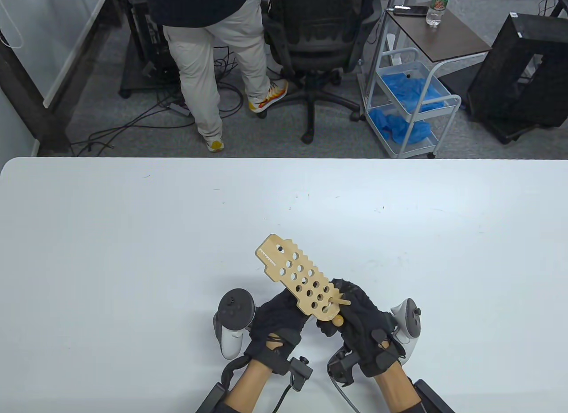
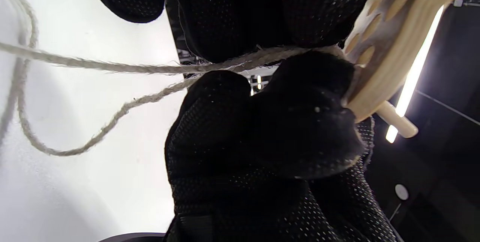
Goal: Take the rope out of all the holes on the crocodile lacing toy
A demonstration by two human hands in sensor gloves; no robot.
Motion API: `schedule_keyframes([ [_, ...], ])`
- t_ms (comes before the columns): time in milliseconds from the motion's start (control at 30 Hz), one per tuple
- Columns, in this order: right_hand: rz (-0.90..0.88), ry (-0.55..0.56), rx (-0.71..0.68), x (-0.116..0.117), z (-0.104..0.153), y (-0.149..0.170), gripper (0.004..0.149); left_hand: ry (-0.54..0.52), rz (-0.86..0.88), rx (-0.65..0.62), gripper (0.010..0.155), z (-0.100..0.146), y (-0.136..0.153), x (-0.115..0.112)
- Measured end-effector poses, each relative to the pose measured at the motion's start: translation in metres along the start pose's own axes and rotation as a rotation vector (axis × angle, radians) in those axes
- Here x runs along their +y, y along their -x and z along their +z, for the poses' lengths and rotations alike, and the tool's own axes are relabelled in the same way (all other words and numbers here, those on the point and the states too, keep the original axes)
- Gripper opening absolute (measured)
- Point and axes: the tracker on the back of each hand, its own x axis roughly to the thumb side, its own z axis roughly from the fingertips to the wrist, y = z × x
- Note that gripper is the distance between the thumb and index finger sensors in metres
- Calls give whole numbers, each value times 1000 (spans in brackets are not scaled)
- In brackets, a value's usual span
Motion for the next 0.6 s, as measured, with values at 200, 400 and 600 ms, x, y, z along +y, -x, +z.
schedule_keyframes([
  [200, 5, 19, 4, -2, 0, 0, 48, -39, -25, -33, 42, 3, -5, -2],
  [400, 40, 68, -15, -7, 1, -6, 48, 15, 2, -109, 62, 2, -10, -8],
  [600, 106, 92, -48, -12, 1, -13, 49, 118, 16, -178, 70, 0, -18, -8],
])
